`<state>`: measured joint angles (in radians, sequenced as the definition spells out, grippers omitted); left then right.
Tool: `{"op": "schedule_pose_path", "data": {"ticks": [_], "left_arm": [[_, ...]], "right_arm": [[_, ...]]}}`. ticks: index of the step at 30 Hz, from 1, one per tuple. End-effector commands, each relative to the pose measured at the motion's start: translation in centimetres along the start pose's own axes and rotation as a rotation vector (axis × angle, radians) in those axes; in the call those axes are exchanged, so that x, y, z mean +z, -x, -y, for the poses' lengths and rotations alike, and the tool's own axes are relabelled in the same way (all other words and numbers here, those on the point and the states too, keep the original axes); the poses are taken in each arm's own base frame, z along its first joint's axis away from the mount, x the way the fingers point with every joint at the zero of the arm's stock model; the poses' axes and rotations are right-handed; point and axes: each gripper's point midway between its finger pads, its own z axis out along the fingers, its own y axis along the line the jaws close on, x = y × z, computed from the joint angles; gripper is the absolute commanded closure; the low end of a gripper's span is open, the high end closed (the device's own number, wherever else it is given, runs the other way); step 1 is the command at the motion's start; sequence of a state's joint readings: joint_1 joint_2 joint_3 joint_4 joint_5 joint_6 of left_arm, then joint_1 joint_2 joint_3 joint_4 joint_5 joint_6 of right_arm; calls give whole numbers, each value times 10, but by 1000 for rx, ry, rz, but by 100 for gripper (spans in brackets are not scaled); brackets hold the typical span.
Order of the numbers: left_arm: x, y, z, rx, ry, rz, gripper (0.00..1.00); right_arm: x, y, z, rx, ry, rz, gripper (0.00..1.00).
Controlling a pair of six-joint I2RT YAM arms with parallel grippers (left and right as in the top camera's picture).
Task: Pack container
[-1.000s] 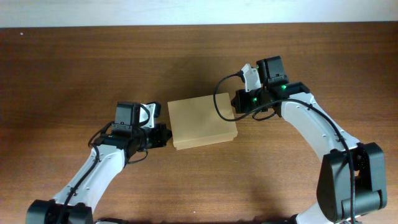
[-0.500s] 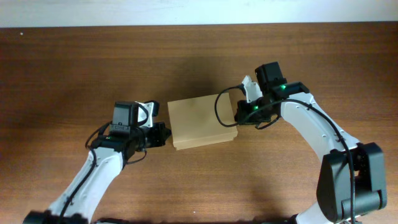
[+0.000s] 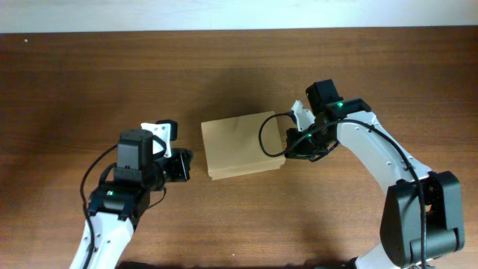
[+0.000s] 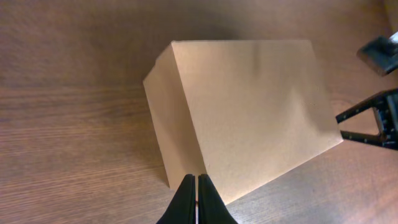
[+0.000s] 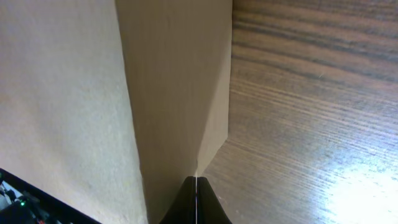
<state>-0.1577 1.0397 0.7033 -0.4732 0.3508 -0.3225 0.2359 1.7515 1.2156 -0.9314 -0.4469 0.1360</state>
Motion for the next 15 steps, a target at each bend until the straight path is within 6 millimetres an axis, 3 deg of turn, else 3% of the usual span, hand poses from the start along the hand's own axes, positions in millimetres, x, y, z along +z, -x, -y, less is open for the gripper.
{"op": "schedule_pose_path", "data": {"ticks": [1,6,10,12,15], "left_arm": [[-14,14,2,9,18,63,98],[-21,12,4,11,16,70,98],[-25,11,6,12,15,72,98],[-31,11,7,12,19,72,98],[-42,13,12,22,18,75,98]], "right_arm": [[-2,1,-14,-25,24,2,96],[6,-6,-29,-80,16,-17,96],[6,-2,-21,-74,-56,-2,96],[0,3,-14,-61,-104,23,96],[-26,13,-4,-49,-181,78,96]]}}
